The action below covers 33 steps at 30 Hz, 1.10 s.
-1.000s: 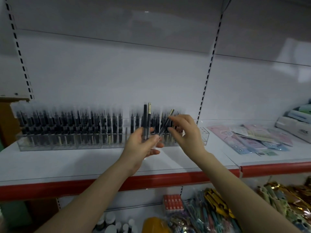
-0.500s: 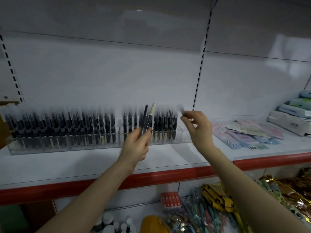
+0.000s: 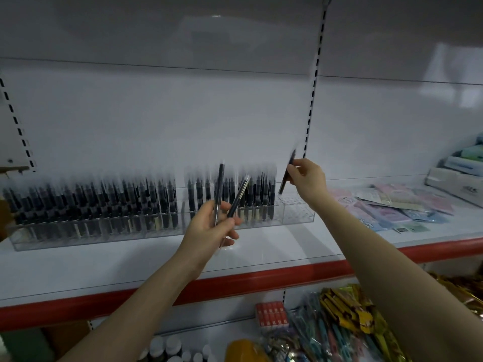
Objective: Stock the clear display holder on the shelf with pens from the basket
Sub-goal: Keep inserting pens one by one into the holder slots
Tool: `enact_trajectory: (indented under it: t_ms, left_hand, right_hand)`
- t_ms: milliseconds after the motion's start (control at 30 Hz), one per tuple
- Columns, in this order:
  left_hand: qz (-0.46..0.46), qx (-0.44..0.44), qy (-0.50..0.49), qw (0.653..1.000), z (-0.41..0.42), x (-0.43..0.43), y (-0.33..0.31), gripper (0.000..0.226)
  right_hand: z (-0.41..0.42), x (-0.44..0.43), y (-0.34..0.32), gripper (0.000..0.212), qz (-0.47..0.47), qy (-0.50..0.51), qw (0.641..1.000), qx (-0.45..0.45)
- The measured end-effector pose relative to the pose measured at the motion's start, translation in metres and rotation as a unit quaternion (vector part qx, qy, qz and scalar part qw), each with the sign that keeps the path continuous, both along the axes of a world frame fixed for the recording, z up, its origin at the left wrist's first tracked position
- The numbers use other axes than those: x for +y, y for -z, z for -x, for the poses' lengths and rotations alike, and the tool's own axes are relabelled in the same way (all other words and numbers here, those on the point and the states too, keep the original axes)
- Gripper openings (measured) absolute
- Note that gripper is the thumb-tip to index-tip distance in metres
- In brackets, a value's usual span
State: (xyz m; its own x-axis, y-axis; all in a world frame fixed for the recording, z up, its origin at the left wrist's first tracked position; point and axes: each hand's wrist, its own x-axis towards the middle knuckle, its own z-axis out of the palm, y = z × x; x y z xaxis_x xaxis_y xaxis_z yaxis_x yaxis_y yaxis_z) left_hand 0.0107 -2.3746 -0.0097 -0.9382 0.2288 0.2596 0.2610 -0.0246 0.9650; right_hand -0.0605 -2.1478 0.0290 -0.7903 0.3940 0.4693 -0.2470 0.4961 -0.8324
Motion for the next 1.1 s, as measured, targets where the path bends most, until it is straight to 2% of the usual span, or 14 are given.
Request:
enact_trajectory:
  t_ms: [167, 367, 600, 767, 867, 933, 1000, 1100]
  left_hand:
    - [-0.018, 0.010, -0.011, 1.000, 0.003, 0.002, 0.002, 0.016]
    - [0.006, 0.027, -0.020, 0.999, 0.005, 0.004, 0.007, 0.018]
    - [-0.045, -0.016, -0.014, 0.999, 0.009, 0.000, 0.008, 0.020]
    - [-0.066, -0.037, 0.010, 0.997, 0.010, -0.002, 0.008, 0.029]
    - [-0.074, -0.043, 0.032, 0.996, 0.010, -0.002, 0.007, 0.044]
    - [-0.092, -0.054, 0.047, 0.993, 0.010, -0.002, 0.006, 0.056]
    - [-0.106, -0.057, 0.057, 0.991, 0.009, -0.002, 0.004, 0.062]
    - [-0.122, -0.058, 0.058, 0.989, 0.009, 0.000, 0.001, 0.068]
  right_hand:
    - [0.009, 0.000, 0.002, 0.020, -0.007, -0.016, 1.000, -0.011]
    - [0.011, -0.001, 0.008, 0.021, -0.043, -0.041, 0.997, -0.042]
    - [0.014, -0.001, 0.018, 0.019, -0.120, -0.040, 0.988, -0.089]
    - [0.015, 0.000, 0.021, 0.020, -0.152, -0.027, 0.981, -0.117]
    - [0.016, -0.001, 0.021, 0.024, -0.159, -0.017, 0.979, -0.128]
    - [0.014, -0.001, 0.022, 0.030, -0.150, 0.003, 0.982, -0.112]
    - [0.005, -0.004, 0.023, 0.032, -0.081, 0.030, 0.995, -0.059]
    - [-0.020, -0.017, 0.022, 0.017, -0.010, 0.019, 0.999, 0.030]
